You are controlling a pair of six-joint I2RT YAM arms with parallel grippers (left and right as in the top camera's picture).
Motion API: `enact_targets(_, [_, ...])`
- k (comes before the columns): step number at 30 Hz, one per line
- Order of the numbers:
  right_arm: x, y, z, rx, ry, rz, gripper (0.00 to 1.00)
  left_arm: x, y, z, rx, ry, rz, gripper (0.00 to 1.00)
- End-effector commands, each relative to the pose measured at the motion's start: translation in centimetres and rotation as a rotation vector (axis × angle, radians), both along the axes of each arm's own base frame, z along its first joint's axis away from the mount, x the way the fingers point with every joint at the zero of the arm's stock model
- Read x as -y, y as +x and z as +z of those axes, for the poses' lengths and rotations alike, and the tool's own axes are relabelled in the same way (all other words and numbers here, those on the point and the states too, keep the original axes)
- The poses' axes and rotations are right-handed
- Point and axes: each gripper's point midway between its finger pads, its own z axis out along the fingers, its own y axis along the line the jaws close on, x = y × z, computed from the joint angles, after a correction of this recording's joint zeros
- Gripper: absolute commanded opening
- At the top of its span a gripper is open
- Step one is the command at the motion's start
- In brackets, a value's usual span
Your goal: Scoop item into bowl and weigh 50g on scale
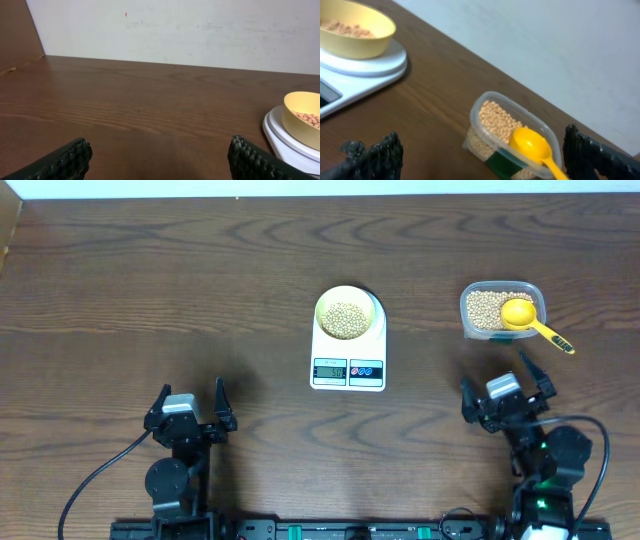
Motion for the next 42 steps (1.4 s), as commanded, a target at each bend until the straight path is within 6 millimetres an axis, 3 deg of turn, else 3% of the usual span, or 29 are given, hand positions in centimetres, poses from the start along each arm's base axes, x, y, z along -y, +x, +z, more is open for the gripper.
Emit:
enact_targets(1, [0.1,-0.3,0.3,0.021,0.004,-0.040,0.99,0.1,-0.1,-1.7,-0.053,-0.009,-0.008,0.89])
enact_targets(9, [-0.6,-1.4,0.8,0.038,-0.001,-0.029,0.99,0.1,-0.1,-1.7,-0.053,-0.009,-0.008,0.89])
enact_targets(18, [-1.3,-2.3,-0.3,-0.008,-0.002,-0.006,0.99,0.1,-0.1,-1.7,-0.053,-0.009,-0.009,0.89])
enact_targets(25, [-1.2,-2.9,-0.9,-0.030,-0.002,-0.015,0.99,0.1,-0.1,-1.7,-0.053,-0.009,-0.009,0.89])
enact_targets(29, [-0.8,-2.9,-0.2,-0.001,0.007,-0.039,0.99,0.1,-0.1,-1.7,-0.053,-0.009,-0.008,0.89])
enact_targets(42, [1.8,-2.9,1.4,0.011,0.349,-0.239,0.99,0.1,-0.1,-1.7,-0.053,-0.009,-0.009,0.89])
